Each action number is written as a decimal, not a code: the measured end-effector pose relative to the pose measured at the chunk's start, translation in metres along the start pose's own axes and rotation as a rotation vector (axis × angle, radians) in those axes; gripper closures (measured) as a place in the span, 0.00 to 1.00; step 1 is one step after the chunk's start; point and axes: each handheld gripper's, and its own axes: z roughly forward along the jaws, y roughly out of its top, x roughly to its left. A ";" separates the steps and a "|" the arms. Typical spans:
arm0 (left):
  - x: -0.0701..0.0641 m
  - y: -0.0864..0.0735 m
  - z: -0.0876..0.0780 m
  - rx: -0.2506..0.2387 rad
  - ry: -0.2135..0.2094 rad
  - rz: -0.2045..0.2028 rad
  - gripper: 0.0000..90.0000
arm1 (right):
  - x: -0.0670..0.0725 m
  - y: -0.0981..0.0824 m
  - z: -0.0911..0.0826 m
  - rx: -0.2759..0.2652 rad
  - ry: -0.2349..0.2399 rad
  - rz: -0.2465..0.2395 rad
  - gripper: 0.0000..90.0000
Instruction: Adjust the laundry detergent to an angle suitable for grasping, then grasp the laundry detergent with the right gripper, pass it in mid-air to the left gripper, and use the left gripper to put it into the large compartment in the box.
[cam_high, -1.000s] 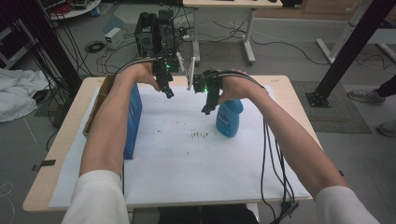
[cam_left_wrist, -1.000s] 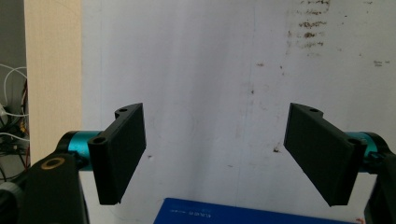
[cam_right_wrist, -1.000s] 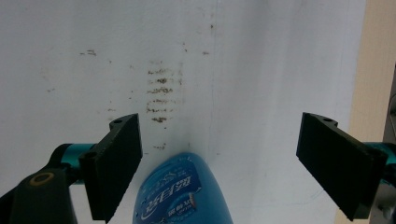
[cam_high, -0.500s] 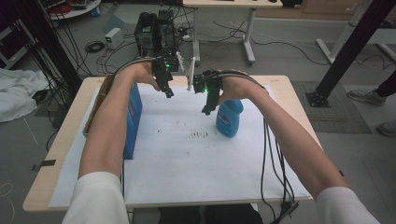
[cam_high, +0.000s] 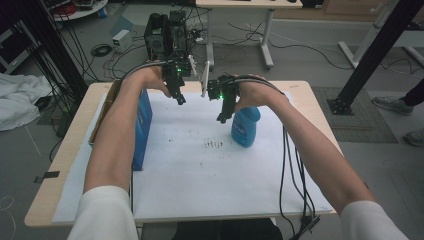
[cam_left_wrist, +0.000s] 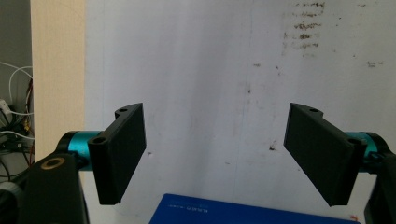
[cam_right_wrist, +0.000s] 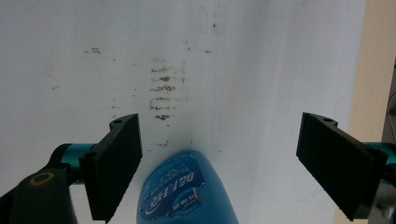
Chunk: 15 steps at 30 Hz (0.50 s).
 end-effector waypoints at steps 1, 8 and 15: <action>0.000 0.000 0.000 -0.002 -0.001 0.002 0.23 | 0.000 0.000 0.000 0.003 0.002 0.001 0.15; 0.001 0.001 0.003 0.000 -0.005 0.001 0.23 | 0.000 -0.001 0.003 -0.002 0.008 -0.006 0.15; 0.001 0.000 0.002 -0.006 -0.001 0.005 0.23 | 0.001 0.001 0.004 0.006 0.013 -0.003 0.15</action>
